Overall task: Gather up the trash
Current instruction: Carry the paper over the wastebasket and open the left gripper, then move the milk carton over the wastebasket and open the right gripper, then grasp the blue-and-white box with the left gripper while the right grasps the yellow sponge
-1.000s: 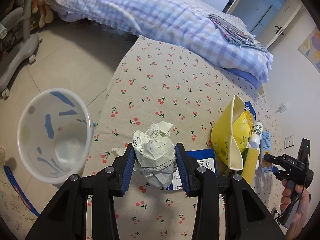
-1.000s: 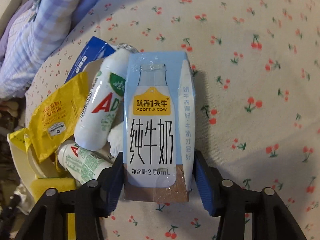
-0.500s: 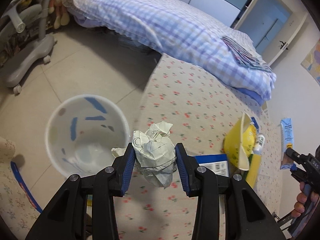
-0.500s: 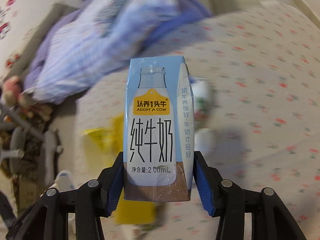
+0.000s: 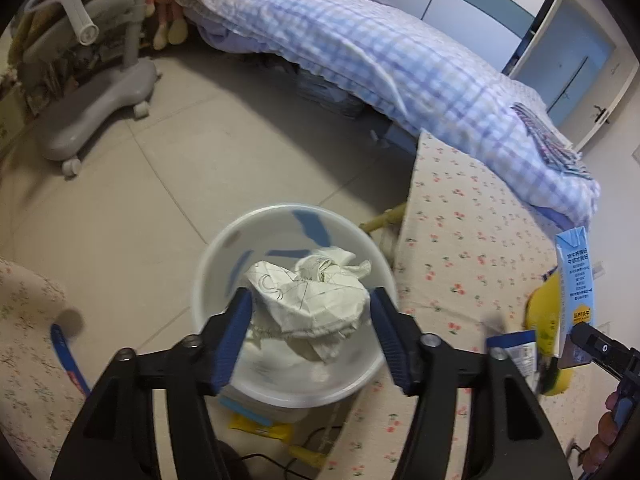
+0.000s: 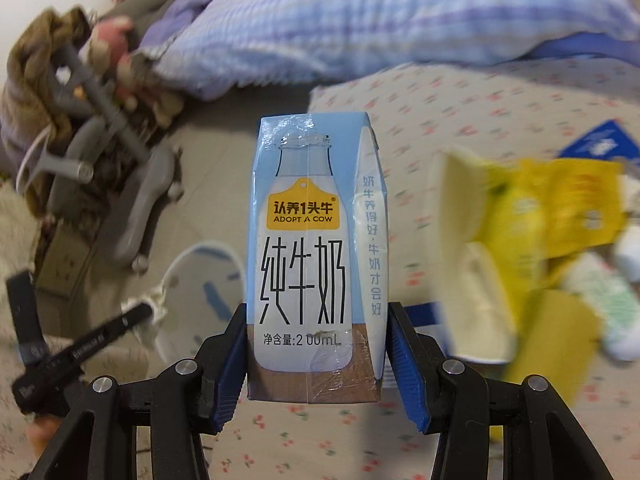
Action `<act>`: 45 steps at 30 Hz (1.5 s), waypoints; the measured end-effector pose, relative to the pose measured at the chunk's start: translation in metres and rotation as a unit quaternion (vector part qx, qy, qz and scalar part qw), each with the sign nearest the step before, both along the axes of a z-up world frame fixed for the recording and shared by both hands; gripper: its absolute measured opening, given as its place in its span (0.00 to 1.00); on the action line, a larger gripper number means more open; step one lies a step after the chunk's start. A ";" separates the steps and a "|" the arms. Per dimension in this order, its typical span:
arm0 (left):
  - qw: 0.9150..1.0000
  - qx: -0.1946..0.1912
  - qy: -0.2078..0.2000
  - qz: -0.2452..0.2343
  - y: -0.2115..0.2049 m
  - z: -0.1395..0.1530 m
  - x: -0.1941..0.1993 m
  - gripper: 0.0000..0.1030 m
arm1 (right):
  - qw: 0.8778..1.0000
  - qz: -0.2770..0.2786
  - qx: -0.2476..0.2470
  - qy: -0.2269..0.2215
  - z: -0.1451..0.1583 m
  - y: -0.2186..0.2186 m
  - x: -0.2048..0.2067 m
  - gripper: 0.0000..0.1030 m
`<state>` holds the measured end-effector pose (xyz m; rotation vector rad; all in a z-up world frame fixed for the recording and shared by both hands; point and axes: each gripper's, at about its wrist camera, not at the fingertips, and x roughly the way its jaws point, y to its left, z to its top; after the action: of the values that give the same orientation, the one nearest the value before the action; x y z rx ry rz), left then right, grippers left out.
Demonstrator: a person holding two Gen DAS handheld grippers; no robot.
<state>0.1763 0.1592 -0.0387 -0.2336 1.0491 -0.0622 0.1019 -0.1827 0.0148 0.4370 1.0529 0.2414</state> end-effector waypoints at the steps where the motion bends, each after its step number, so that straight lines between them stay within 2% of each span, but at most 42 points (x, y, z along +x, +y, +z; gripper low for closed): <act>1: 1.000 0.008 0.000 0.005 0.003 0.000 -0.001 0.75 | 1.000 0.007 -0.001 0.004 -0.005 0.010 0.004 0.55; 2: 1.000 0.014 0.003 0.008 0.006 0.000 -0.002 0.82 | 1.000 0.013 -0.002 0.007 -0.010 0.017 0.008 0.55; 11: 0.995 0.098 0.007 0.034 0.039 -0.001 -0.024 0.88 | 0.997 0.067 -0.017 0.026 -0.043 0.084 0.031 0.55; 16: 0.994 0.094 0.023 0.048 0.058 -0.007 -0.033 0.93 | 0.994 0.098 -0.022 0.032 -0.057 0.114 0.039 0.55; 24: 0.994 0.089 0.028 0.048 0.056 -0.002 -0.038 0.94 | 0.992 0.123 -0.027 0.027 -0.070 0.140 0.047 0.56; 26: 0.995 0.086 0.027 0.043 0.053 0.001 -0.039 0.94 | 0.991 0.130 -0.022 0.018 -0.069 0.142 0.046 0.66; 27: 0.995 0.084 0.025 0.041 0.051 0.002 -0.040 0.94 | 0.991 0.130 -0.022 0.014 -0.066 0.141 0.045 0.71; 34: 0.996 0.076 0.025 0.025 0.033 0.007 -0.047 0.94 | 0.993 0.114 -0.035 -0.017 -0.041 0.118 0.027 0.71; 40: 0.998 0.055 0.033 0.009 0.011 0.012 -0.051 0.94 | 0.995 0.084 -0.051 -0.018 -0.023 0.080 0.008 0.73; 45: 0.998 0.052 0.036 -0.013 -0.013 0.014 -0.051 0.94 | 0.996 0.042 -0.073 -0.020 -0.011 0.031 -0.012 0.75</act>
<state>0.1255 0.1463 -0.0245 -0.1288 1.1240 -0.0234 0.0903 -0.1516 0.0039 0.2556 1.0437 0.2448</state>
